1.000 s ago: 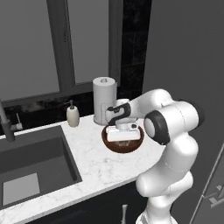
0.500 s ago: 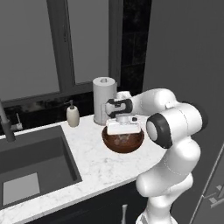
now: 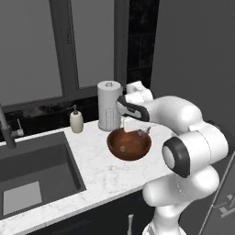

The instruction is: Grab a lemon wedge from the fridge and one ice cube from the ice bowl, and put them in the glass of lemonade.

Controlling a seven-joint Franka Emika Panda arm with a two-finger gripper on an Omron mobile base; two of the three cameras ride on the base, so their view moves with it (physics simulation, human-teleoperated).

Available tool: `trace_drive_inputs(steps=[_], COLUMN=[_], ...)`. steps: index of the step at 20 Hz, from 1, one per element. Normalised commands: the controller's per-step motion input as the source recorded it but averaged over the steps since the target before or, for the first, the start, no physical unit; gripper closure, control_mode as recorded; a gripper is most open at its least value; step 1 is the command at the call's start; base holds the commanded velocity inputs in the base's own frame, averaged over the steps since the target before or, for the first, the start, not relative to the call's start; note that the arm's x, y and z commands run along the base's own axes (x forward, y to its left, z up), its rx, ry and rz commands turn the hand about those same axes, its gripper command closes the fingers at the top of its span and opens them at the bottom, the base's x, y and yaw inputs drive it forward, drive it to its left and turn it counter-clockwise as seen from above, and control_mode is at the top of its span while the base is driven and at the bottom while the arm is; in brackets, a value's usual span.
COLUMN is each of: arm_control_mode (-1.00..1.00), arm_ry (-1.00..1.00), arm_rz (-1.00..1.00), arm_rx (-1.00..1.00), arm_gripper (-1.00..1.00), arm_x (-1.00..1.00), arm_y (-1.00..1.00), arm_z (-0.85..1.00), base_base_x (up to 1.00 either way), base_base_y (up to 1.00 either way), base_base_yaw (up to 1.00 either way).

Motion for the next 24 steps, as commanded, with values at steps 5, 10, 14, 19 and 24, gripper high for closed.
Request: trace_drive_inputs(steps=[5,10,14,19,24], arm_control_mode=[-1.00,-1.00,-1.00,-1.00,-1.00], arm_ry=[-0.02,0.00,0.00,0.00,0.00], arm_rz=[0.00,0.00,0.00,0.00,0.00], arm_rx=[-0.29,-0.23,-0.17,-0.14,-0.06], arm_gripper=[1.00,1.00,1.00,1.00,1.00], arm_x=[-0.03,0.00,0.06,0.21,0.22], arm_y=[-0.90,-0.91,-0.70,-0.35,-0.12], arm_z=[0.47,0.25,0.02,-0.30,-0.36], base_base_x=[0.00,0.00,0.00,0.00,0.00], base_base_y=[0.00,0.00,0.00,0.00,0.00], base_base_yaw=[0.00,0.00,0.00,0.00,0.00])
